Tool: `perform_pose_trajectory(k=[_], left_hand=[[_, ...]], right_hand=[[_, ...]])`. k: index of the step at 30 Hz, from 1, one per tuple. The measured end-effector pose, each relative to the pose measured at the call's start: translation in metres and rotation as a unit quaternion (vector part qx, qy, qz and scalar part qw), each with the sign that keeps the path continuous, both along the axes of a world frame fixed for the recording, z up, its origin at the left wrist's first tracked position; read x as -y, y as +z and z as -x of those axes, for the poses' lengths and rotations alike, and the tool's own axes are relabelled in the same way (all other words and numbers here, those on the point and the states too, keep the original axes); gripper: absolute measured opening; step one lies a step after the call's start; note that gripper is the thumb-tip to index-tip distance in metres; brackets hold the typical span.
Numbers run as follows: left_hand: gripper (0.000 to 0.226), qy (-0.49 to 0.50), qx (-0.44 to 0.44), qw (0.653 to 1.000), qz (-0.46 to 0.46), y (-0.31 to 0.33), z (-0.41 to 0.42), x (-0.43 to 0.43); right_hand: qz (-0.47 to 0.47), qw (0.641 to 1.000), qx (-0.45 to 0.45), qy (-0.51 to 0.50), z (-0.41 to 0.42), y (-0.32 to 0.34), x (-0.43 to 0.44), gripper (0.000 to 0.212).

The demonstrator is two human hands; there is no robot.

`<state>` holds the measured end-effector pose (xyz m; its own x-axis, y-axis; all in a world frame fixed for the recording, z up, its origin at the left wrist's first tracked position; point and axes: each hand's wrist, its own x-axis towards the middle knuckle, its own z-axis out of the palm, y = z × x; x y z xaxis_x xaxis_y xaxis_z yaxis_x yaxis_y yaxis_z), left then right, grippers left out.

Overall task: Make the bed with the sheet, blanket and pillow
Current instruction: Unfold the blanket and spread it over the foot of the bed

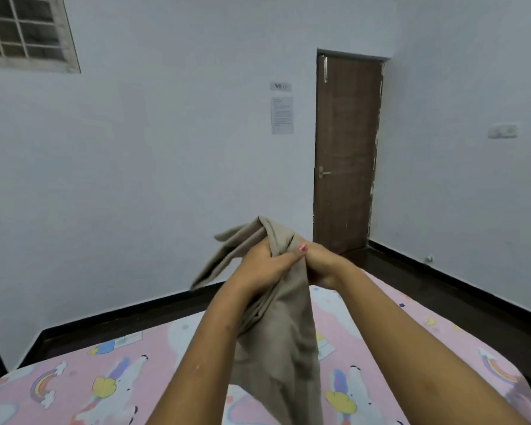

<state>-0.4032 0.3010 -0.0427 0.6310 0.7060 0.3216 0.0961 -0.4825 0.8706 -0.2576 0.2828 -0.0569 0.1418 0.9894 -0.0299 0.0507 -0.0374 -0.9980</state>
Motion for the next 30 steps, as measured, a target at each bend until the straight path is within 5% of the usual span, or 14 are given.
perform_pose_trajectory(k=[3, 7, 14, 21, 24, 27, 30], left_hand=[[0.033, 0.007, 0.013, 1.0, 0.024, 0.001, -0.033, 0.021], [0.044, -0.024, 0.031, 0.998, 0.044, 0.01, -0.083, 0.047], [0.047, -0.066, 0.032, 0.997, -0.002, 0.034, -0.163, 0.078], [0.049, -0.013, 0.136, 0.99, -0.016, 0.037, -0.194, 0.071], [0.049, 0.003, 0.199, 0.98, -0.006, 0.045, -0.206, 0.061], [0.046, 0.006, 0.241, 0.97, 0.012, 0.052, -0.22, 0.045], [0.041, 0.014, 0.297, 0.954, 0.048, 0.056, -0.231, 0.013]], right_hand=[[-0.048, 0.998, 0.041, 0.0, -0.03, -0.006, 0.016, 0.027], [-0.114, 0.984, 0.134, 0.027, -0.088, 0.006, 0.056, 0.052], [-0.08, 0.97, 0.195, 0.12, -0.187, 0.028, 0.109, 0.061], [0.108, 0.992, 0.028, 0.066, -0.24, -0.011, 0.124, 0.048], [0.165, 0.984, -0.055, 0.027, -0.249, -0.055, 0.113, 0.065], [0.137, 0.976, -0.167, 0.036, -0.243, -0.072, 0.095, 0.068], [0.074, 0.978, -0.192, -0.022, -0.238, -0.054, 0.064, 0.045]])
